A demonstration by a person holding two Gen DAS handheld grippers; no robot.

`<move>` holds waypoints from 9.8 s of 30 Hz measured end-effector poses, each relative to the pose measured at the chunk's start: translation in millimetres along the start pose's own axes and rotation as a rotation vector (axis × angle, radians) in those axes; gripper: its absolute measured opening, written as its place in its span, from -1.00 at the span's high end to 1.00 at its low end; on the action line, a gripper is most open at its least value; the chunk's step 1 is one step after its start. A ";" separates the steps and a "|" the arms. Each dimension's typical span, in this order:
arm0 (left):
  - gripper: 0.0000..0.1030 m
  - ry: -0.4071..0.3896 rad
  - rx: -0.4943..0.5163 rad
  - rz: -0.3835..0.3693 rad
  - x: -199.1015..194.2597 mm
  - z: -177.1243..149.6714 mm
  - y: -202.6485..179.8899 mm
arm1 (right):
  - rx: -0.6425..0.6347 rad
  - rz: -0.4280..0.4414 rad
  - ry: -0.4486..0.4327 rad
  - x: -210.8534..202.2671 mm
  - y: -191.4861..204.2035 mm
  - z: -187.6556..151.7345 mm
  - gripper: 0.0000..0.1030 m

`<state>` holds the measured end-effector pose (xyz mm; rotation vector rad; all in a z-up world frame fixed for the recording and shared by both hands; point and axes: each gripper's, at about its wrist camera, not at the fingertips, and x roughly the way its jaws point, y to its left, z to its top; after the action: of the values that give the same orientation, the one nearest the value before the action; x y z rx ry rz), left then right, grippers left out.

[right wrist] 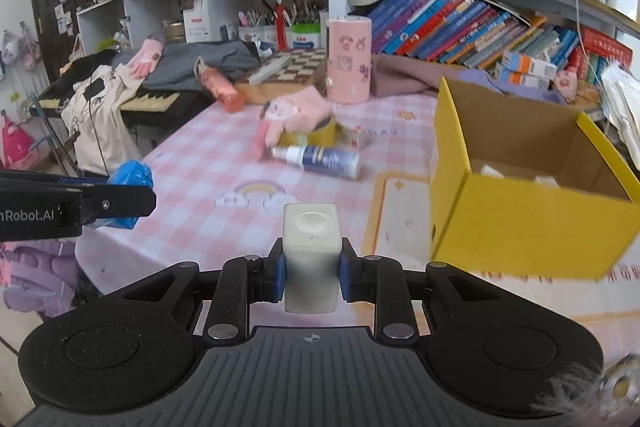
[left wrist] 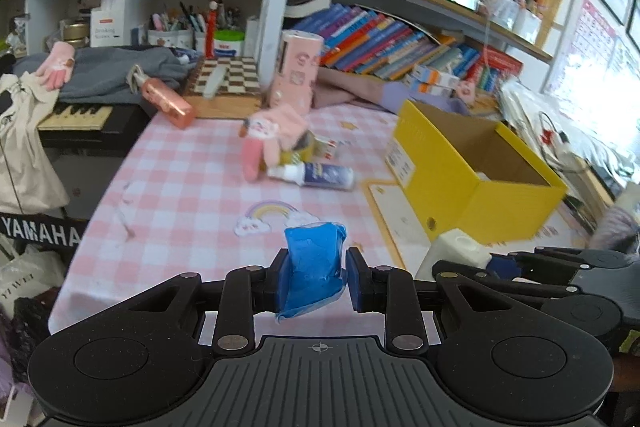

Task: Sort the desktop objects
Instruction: 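Lift the beige block and blue item and carry them toward the yellow box, then lower both held items into the yellow box and open both tools, then withdraw both open tools from the box back toward the table items, then grasp the white-and-blue spray bottle with the right tool while the left tool grasps the pink glove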

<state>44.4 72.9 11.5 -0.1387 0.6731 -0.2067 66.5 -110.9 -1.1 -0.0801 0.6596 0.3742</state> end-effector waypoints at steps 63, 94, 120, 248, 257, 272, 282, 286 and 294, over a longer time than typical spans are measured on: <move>0.47 0.294 0.345 -0.398 98.6 -14.7 -203.0 | 0.216 -0.258 0.206 -58.3 -161.8 -69.7 0.56; 0.47 -0.106 0.320 -0.126 142.3 100.7 -245.3 | 0.004 -0.076 -0.123 -22.8 -268.4 72.1 0.56; 0.45 0.215 0.386 -0.055 248.5 83.6 -229.3 | -0.125 0.080 0.364 122.1 -286.0 70.0 0.56; -0.42 0.115 0.045 0.122 19.4 -24.8 23.6 | -0.116 0.008 0.155 14.7 29.7 -22.8 -0.23; -0.42 0.085 0.033 0.146 53.4 15.2 35.0 | -0.126 0.035 0.123 53.5 19.8 15.7 -0.28; -0.42 0.041 0.043 0.158 132.5 90.3 45.1 | -0.114 0.057 0.119 135.0 -3.4 68.4 -0.28; -0.42 0.096 0.023 0.151 207.4 128.7 59.9 | -0.137 0.042 0.154 189.3 -18.5 92.6 -0.30; -0.42 0.140 0.029 0.157 234.7 134.3 65.2 | -0.133 0.050 0.162 205.9 -22.6 101.1 -0.34; -0.42 0.179 0.040 0.159 264.9 138.6 69.6 | -0.210 0.066 0.215 235.9 -21.2 110.4 -0.35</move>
<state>343.9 86.8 -54.5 -0.0283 0.8539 -0.0801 309.9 -35.7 -59.2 -0.3019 0.8355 0.5027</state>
